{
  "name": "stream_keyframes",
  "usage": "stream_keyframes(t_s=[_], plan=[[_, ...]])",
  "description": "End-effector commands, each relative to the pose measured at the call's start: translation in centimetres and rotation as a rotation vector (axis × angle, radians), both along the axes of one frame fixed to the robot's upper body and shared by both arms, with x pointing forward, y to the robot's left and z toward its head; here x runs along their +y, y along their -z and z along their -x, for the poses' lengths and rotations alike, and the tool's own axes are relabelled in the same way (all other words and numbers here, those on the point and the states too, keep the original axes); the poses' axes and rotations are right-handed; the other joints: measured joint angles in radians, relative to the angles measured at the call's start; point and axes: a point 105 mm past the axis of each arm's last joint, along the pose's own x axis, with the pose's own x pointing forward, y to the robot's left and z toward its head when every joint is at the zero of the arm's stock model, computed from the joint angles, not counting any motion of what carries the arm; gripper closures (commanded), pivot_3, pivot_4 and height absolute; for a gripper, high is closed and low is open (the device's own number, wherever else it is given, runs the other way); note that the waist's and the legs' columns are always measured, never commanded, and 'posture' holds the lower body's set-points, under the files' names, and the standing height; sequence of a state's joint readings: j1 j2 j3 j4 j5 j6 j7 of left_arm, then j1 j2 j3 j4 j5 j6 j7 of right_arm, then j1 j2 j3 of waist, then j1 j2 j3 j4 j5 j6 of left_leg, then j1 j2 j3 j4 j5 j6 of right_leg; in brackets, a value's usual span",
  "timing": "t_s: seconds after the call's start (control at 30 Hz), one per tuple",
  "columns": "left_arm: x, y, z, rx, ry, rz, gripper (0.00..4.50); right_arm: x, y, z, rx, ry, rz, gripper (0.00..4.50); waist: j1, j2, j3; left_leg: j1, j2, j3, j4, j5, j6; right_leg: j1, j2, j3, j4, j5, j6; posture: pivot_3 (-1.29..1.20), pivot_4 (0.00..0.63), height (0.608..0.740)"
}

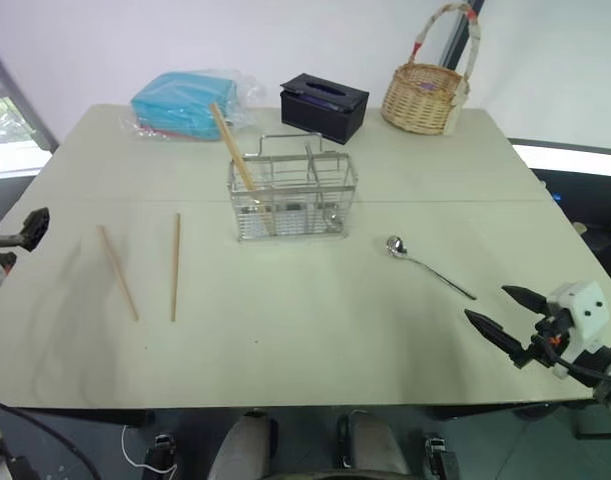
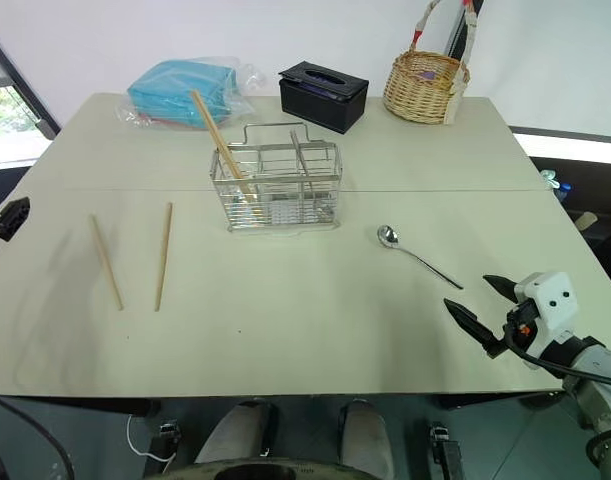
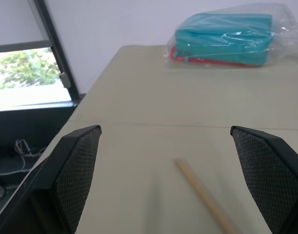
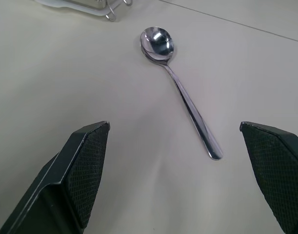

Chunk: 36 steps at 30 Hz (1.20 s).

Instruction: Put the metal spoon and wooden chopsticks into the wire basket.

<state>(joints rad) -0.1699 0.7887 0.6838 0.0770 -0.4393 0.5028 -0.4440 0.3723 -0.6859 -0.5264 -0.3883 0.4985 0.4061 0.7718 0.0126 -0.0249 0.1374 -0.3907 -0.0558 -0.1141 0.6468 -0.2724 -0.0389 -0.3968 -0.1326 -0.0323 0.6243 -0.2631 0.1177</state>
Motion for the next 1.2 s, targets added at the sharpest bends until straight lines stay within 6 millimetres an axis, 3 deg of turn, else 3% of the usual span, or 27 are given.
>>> stream_keyframes(t_s=[0.03, 0.53, 0.7, 0.83, 0.93, 1.1, 1.2], plan=[[0.3, -1.7, 0.0, -0.032, -0.013, -0.065, 0.0, 0.1, -1.6, -0.3, -0.068, -0.004, 0.012, 0.1, 0.0, 0.0, 0.0, 0.0, 0.0, 0.0, 0.0, 0.0, 0.0, 0.0, 0.0, 0.0, 0.0, 0.0, 0.0, 0.0, 0.15, 0.661], [-0.1, -2.0, -0.2, -0.034, 0.001, -0.075, 0.0, 0.1, -2.5, -1.5, -0.093, -0.024, 0.033, 0.1, 0.001, 0.0, 0.0, 0.0, 0.0, 0.0, 0.0, 0.0, 0.001, 0.0, 0.0, 0.0, 0.0, 0.0, 0.0, 0.0, 0.15, 0.661], [-1.7, -3.4, -0.5, -0.058, 0.089, -0.08, 0.0, -0.2, -3.4, -2.4, -0.103, -0.056, 0.075, 0.1, 0.001, 0.0, 0.0, 0.0, 0.0, 0.0, 0.0, 0.001, 0.001, 0.0, 0.0, 0.0, 0.0, 0.0, 0.0, 0.0, 0.15, 0.661], [-5.3, -4.9, -0.9, -0.047, 0.29, -0.073, 0.0, -0.6, -4.3, -3.9, -0.078, -0.073, 0.16, 0.1, 0.001, 0.0, 0.0, -0.001, 0.0, 0.0, 0.001, 0.001, 0.002, 0.0, 0.0, 0.0, 0.0, 0.0, 0.0, 0.0, 0.15, 0.661], [-9.8, -5.4, -0.7, 0.018, 0.556, -0.104, 0.0, -0.2, -5.1, -5.1, -0.054, -0.139, 0.21, 0.1, 0.0, 0.0, 0.001, -0.001, 0.0, 0.0, 0.001, 0.001, 0.002, 0.0, 0.0, -0.001, 0.0, 0.0, 0.0, 0.0, 0.15, 0.661], [-17.1, -4.9, 1.9, 0.167, 0.996, -0.152, 0.0, 1.3, -5.2, -7.0, 0.019, -0.257, 0.221, 0.1, -0.003, 0.003, 0.002, -0.001, 0.0, 0.001, 0.0, 0.001, 0.002, 0.0, 0.0, -0.001, -0.002, 0.0, 0.0, 0.0, 0.15, 0.661], [-19.4, -4.5, 3.1, 0.221, 1.153, -0.184, 0.0, 2.3, -4.2, -7.8, 0.08, -0.324, 0.225, 0.1, -0.003, 0.005, 0.004, -0.001, 0.0, 0.002, -0.001, 0.001, 0.003, 0.0, 0.0, -0.001, -0.004, 0.0, 0.0, 0.0, 0.15, 0.661]])
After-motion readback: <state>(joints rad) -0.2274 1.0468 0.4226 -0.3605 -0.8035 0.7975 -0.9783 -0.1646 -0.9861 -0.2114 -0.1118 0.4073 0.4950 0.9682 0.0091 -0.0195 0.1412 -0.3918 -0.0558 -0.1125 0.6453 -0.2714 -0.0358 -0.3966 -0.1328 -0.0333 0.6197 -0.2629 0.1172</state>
